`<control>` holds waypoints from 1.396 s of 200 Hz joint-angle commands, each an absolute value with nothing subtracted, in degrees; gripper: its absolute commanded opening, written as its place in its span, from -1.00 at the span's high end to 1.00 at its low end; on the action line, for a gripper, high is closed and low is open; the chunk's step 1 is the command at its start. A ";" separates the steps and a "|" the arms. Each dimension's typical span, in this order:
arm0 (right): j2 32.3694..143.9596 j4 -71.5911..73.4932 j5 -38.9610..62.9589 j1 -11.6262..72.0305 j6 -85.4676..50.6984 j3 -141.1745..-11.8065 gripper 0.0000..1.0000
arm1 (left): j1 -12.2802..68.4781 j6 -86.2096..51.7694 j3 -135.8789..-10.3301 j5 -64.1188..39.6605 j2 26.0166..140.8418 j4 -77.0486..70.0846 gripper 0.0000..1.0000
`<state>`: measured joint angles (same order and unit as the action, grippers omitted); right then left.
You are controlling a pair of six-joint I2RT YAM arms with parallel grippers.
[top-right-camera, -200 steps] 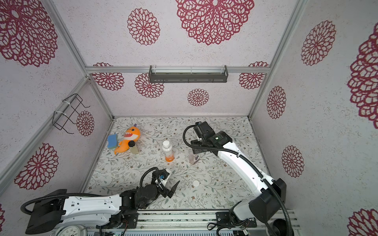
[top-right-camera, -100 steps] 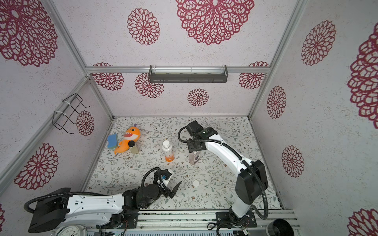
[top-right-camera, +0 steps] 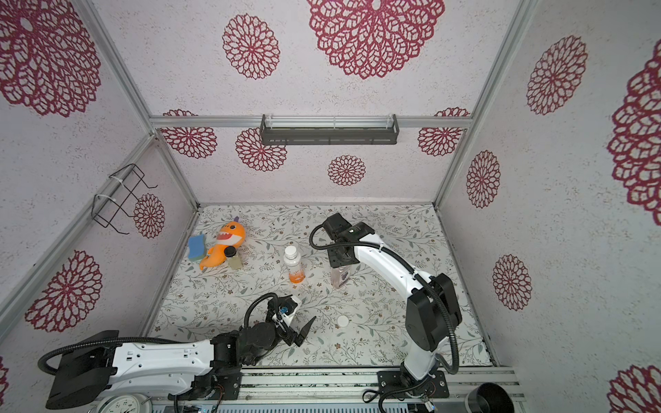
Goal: Screw on the bottle caps
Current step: Pick up the plastic bottle from the center of the table.
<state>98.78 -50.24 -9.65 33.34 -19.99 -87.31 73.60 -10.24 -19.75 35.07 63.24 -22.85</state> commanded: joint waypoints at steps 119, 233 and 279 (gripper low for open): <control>97.49 -50.10 -8.97 34.37 -21.96 -84.99 0.13 | 73.47 -7.66 -18.63 35.53 62.66 -23.88 -0.98; 76.82 -46.66 3.12 35.57 -25.38 -74.66 0.18 | 77.71 1.11 -15.38 31.17 61.76 -34.11 -0.98; 67.55 -44.65 9.55 38.31 -28.51 -69.24 0.19 | 78.73 2.79 -15.55 32.53 63.55 -35.10 -0.98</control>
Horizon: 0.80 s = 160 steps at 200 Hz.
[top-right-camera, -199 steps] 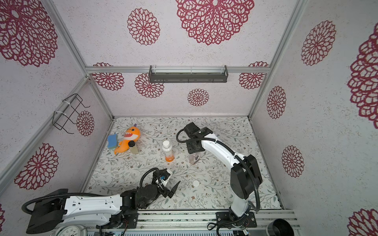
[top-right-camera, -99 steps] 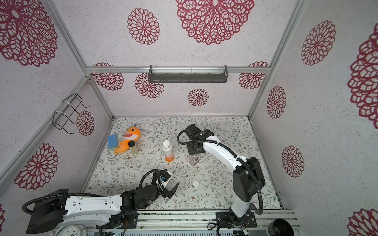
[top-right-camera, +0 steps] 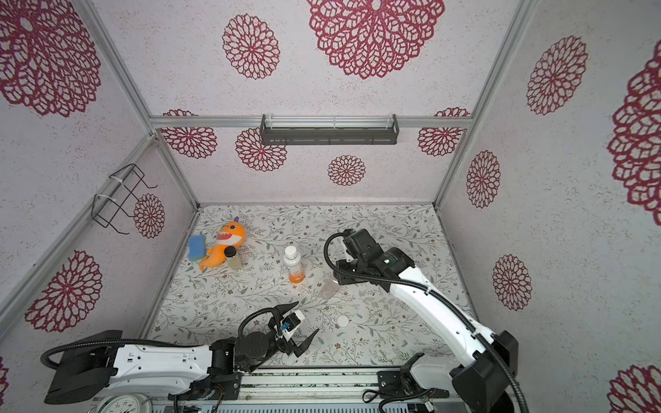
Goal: Screw on the bottle caps
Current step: Pick up the plastic bottle from the center of the table, then pass the plastic bottle.
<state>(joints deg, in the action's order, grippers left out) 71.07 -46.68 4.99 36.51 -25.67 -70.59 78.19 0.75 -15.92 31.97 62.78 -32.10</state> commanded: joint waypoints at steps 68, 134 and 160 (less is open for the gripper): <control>61.71 -40.53 8.82 45.79 -32.17 -63.04 0.19 | 78.65 1.90 -17.36 34.98 67.60 -34.18 -0.98; 60.63 -36.97 7.54 50.42 -33.83 -60.13 0.20 | 78.44 0.79 -17.58 36.00 70.31 -36.39 -0.79; 60.71 -36.00 7.94 51.26 -34.32 -59.59 0.20 | 78.14 0.46 -17.36 35.68 71.00 -37.13 -0.67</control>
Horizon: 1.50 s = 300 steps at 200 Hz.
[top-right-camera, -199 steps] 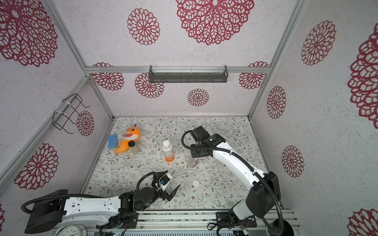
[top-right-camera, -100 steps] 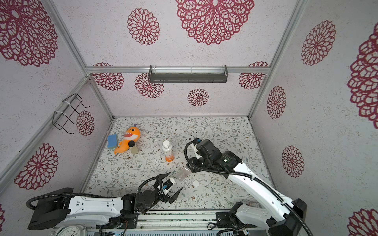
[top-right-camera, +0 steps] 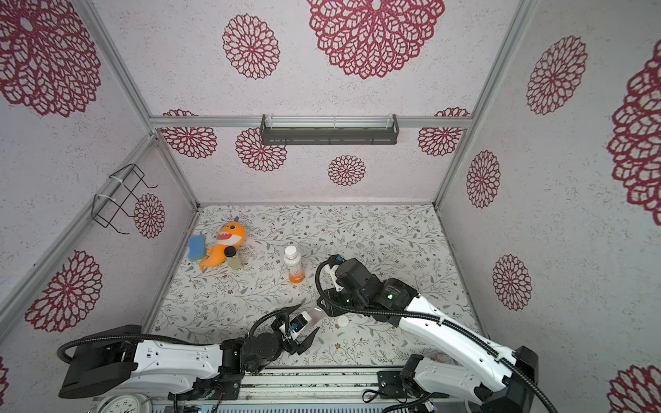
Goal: Screw on the bottle caps
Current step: Pass the plastic bottle.
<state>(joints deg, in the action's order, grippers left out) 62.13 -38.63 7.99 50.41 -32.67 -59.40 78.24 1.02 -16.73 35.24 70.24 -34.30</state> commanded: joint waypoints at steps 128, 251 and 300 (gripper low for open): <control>62.06 -35.29 7.40 53.57 -34.13 -59.50 0.19 | 77.84 0.82 -17.59 35.33 72.09 -37.50 -0.12; 62.06 -35.34 7.14 54.09 -33.51 -59.50 0.07 | 77.63 0.48 -18.19 35.11 71.98 -36.44 0.09; 62.01 -34.77 7.54 54.09 -33.40 -59.42 -0.03 | 77.66 0.20 -18.19 34.72 71.81 -36.01 0.13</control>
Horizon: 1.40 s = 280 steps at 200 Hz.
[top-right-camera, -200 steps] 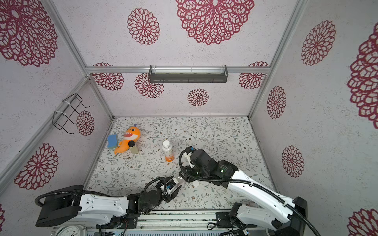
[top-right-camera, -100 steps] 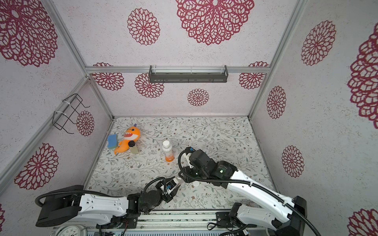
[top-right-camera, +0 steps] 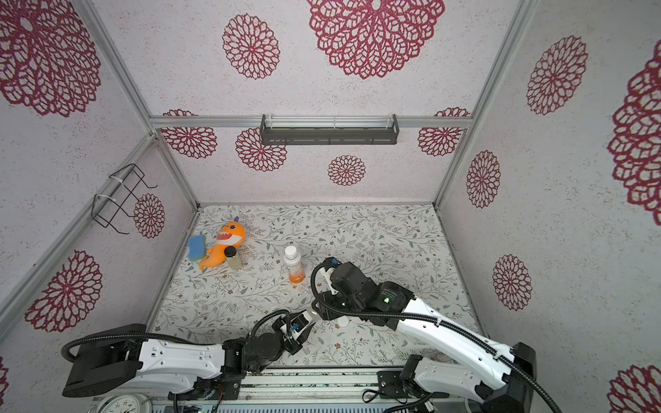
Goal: Screw on the bottle caps
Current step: Pass the plastic bottle, then pick up the bottle cap from the bottom-center of the table.
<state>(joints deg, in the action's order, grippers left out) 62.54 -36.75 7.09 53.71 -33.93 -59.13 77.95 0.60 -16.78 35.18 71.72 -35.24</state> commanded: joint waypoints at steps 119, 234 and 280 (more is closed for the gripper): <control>60.97 -53.75 -7.25 51.31 -28.47 -71.48 -0.50 | 77.67 -0.98 -13.98 33.99 63.53 -34.43 0.13; 64.50 -70.34 -1.78 44.74 -25.14 -69.81 -0.44 | 77.68 -4.50 -4.66 31.86 36.67 -32.11 0.09; 69.26 -63.16 -0.37 45.47 -27.10 -62.09 -0.36 | 77.54 -3.76 -2.17 30.81 29.97 -31.59 0.07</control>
